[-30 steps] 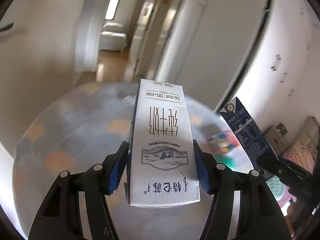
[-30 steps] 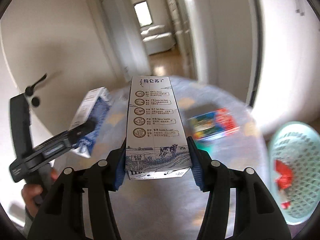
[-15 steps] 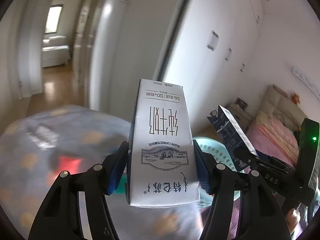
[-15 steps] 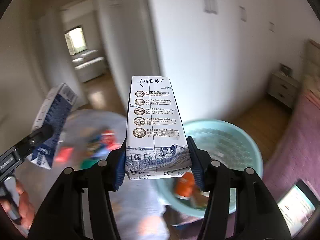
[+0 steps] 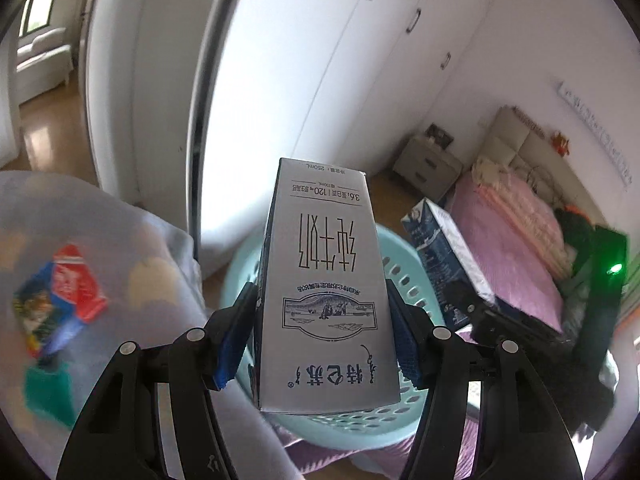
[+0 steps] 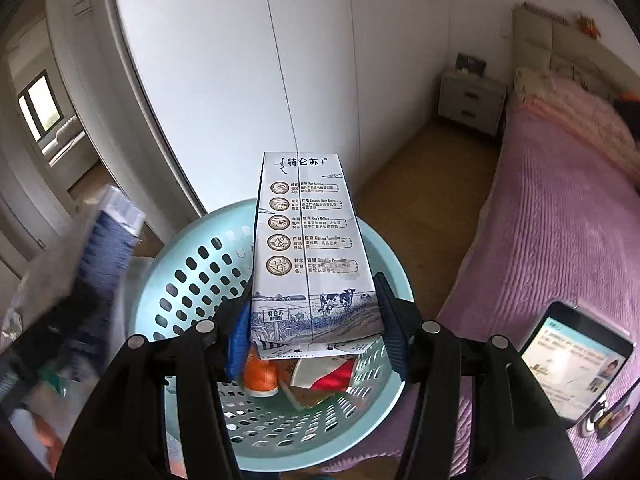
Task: Collect trash
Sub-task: 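Carry both cartons over the teal basket and open both tools to drop them, then move both tools back over the table toward the plastic pouches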
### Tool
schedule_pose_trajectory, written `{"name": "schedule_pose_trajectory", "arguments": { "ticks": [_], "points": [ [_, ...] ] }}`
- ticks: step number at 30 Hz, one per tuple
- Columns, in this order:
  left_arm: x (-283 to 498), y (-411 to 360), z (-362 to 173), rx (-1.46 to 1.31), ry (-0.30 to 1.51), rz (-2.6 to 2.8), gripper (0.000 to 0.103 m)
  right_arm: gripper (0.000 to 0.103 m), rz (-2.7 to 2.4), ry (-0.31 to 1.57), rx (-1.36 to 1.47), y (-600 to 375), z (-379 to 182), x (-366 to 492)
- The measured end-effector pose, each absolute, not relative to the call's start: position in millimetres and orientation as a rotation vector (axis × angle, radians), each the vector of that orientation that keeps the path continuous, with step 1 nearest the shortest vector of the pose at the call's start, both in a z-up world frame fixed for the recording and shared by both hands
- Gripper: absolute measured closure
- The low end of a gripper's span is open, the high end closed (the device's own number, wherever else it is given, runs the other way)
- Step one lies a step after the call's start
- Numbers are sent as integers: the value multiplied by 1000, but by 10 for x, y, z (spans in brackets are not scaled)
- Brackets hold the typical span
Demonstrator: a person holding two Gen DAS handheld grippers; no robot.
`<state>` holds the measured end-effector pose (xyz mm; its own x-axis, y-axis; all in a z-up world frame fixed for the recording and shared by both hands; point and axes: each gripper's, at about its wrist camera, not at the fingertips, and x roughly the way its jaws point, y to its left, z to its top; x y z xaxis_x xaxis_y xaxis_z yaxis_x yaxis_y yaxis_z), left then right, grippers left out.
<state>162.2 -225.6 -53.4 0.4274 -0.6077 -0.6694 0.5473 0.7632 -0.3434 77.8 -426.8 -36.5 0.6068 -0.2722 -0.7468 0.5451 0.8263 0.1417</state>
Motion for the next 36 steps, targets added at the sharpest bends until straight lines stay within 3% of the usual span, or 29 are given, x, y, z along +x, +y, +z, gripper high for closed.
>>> {"name": "schedule_pose_trajectory", "arguments": {
  "ticks": [7,8,11,23,36],
  "points": [
    [1657,-2463,-629,-22,864,-742,42,47,-482,804,386,-4236,-416,874],
    [1644,-2446,-599,-19,851,-741,40,40,-470,806,393,-4250,-426,876],
    [1597,-2363,-539,-35,825,-738,28,37,-474,795,388,-4281,-400,793],
    [1461,-1722,-196,-135,751,-703,28,37,-397,767,362,-4033,-244,754],
    [1281,-478,145,-187,635,-492,28,32,-102,632,119,-2817,135,838]
  ]
}}
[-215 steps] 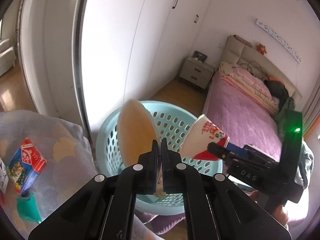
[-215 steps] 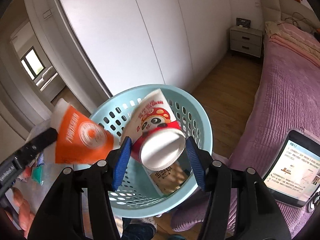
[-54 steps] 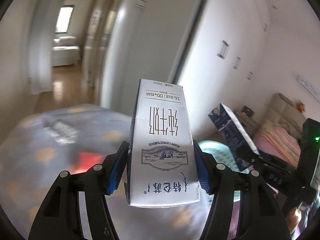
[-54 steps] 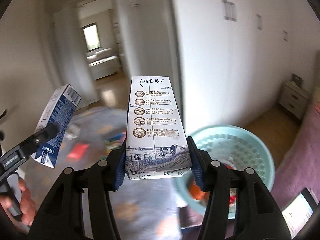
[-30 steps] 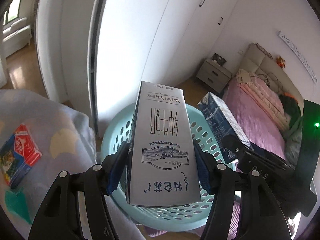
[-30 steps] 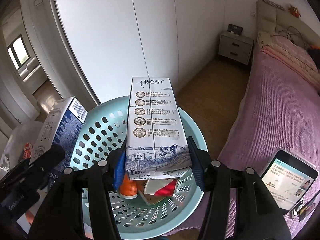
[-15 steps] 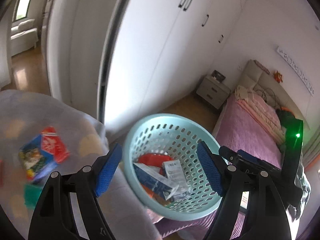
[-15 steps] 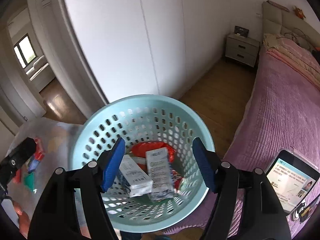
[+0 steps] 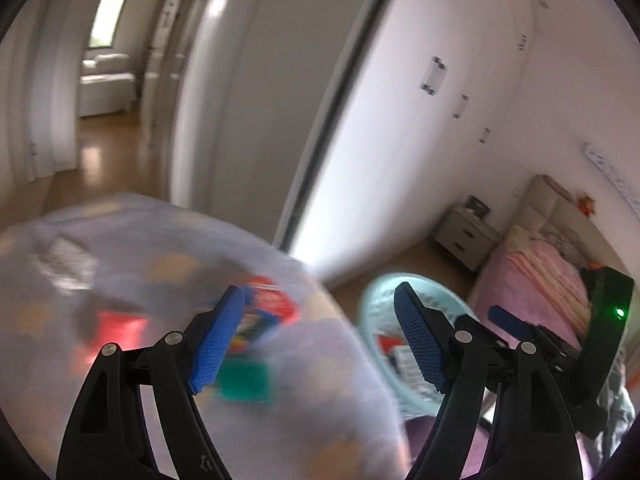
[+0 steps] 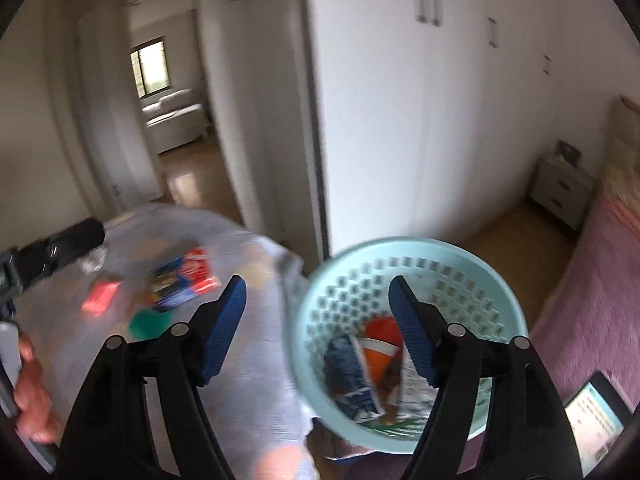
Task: Collect trash
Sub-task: 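Move both tools back over the table toward the plastic pouches, then grasp the red pouch with the left tool while the right tool grasps the green pouch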
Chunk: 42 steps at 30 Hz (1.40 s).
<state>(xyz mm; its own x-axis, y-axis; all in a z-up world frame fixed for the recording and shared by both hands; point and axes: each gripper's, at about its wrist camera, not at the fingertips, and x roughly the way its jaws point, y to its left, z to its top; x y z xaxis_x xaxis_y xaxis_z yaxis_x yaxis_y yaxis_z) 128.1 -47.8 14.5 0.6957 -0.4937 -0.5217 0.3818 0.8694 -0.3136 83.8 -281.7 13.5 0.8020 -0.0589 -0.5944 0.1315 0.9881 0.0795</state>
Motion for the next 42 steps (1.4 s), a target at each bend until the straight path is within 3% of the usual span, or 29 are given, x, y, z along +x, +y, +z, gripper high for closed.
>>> {"name": "schedule_pose_trajectory", "arguments": {
  "ticks": [12,23,25,30,42],
  "points": [
    [1623,534,-405,-166,807,-253,28,32,143,751,91,-1829,-337,1156],
    [1717,542,-769,-151,854,-232,30,32,208,841,31,-1441,-676,1297],
    [1725,545,-774,-144,849,-219,34,32,204,861,37,-1466,-717,1340],
    [1736,501,-777,-104,839,-178,60,32,177,919,46,-1491,-792,1501],
    [1667,530,-777,-124,821,-155,65,29,185,905,-61,-1163,-815,1660]
  ]
}}
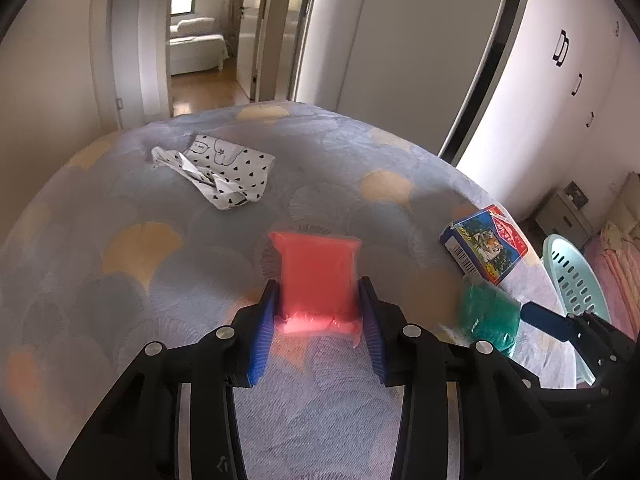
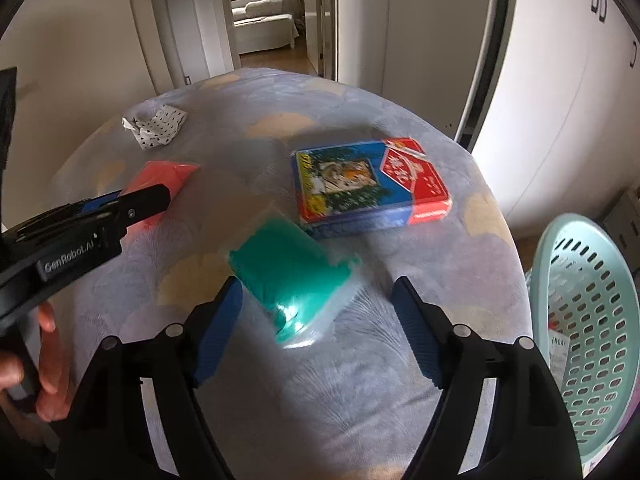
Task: Collect trash
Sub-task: 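Grasp the red pouch with the left tool while the right tool grasps the green pouch, then carry both pouches over the teal basket and open both tools to drop them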
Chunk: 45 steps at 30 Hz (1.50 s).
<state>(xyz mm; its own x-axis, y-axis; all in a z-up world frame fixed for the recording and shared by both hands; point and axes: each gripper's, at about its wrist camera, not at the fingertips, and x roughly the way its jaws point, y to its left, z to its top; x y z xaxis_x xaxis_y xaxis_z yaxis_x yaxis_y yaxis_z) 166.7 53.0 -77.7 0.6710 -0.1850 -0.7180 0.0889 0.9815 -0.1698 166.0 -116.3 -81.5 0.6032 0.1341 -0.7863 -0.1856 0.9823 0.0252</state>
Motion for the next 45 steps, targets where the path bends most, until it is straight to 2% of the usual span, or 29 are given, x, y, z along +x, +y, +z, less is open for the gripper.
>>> {"name": "schedule_pose_trajectory", "arguments": {
  "ticks": [3,8,11,18,27,37,45],
  "points": [
    [1655,517,-768,-118,813,-153,65,30,183,901,-77,-1119,-818,1680],
    [1645,519,-768,-113,810,-140,65,52,210,885,-98,-1059,-809,1651],
    [1625,513,-761,-110,801,-139,65,59,229,880,-79,-1078,-796,1625],
    [1547,433,-685,-67,765,-147,66,61,260,897,25,-1298,-729,1520],
    [1287,106,-274,-34,677,-239,66,62,207,788,131,-1888,-232,1188],
    [1073,-770,338,-4,582,-495,66,62,31,607,276,-2888,385,695],
    [1106,-1661,282,54,630,-671,66,62,-153,638,456,-3868,310,531]
  ]
}}
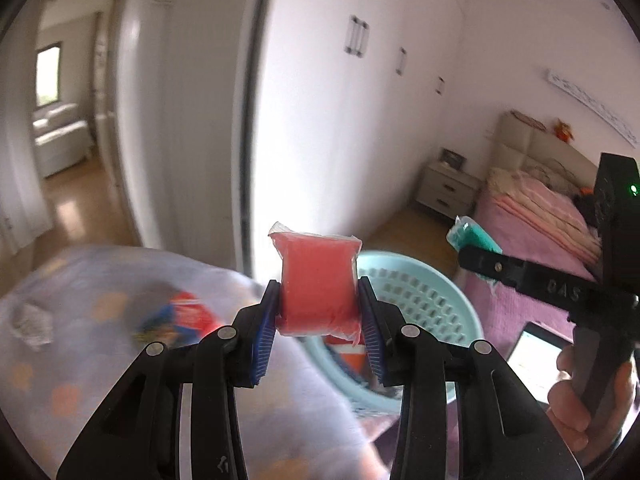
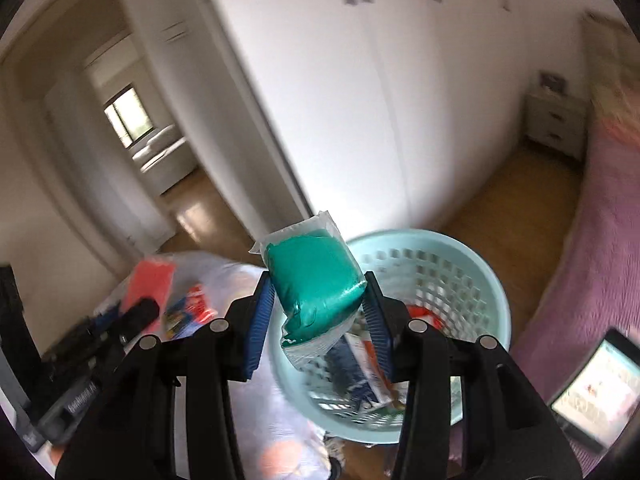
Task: Collect trash
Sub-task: 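Carry both pouches over the teal basket and open both tools to drop them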
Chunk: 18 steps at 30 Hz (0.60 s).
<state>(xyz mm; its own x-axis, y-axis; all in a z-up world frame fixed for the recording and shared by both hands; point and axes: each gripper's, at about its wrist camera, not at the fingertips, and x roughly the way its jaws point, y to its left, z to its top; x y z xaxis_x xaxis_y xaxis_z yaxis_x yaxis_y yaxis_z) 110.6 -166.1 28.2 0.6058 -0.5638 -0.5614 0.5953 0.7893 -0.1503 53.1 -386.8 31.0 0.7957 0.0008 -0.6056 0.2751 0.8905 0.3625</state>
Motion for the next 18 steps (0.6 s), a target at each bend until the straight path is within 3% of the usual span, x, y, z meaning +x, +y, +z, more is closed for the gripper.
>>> {"name": "schedule_pose_trajectory", "arguments": {
  "ticks": [13,14,15,17,18],
  "points": [
    [1496,-2411,-260,65,800,-800,65,57,-333,722,515,-4385,-93,597],
    [1514,-2420,-276,58,806,-802,61,55,-346,730,511,-4387,-109,631],
    [1511,-2436,-284,51,812,-809,46,53,-347,734,511,-4383,-125,682],
    [1536,-2407,-266,22,810,-801,32,39,-343,746,515,-4392,-158,743],
    [1540,-2365,-248,14,798,-792,31,39,-348,743,514,-4388,-158,743]
  ]
}}
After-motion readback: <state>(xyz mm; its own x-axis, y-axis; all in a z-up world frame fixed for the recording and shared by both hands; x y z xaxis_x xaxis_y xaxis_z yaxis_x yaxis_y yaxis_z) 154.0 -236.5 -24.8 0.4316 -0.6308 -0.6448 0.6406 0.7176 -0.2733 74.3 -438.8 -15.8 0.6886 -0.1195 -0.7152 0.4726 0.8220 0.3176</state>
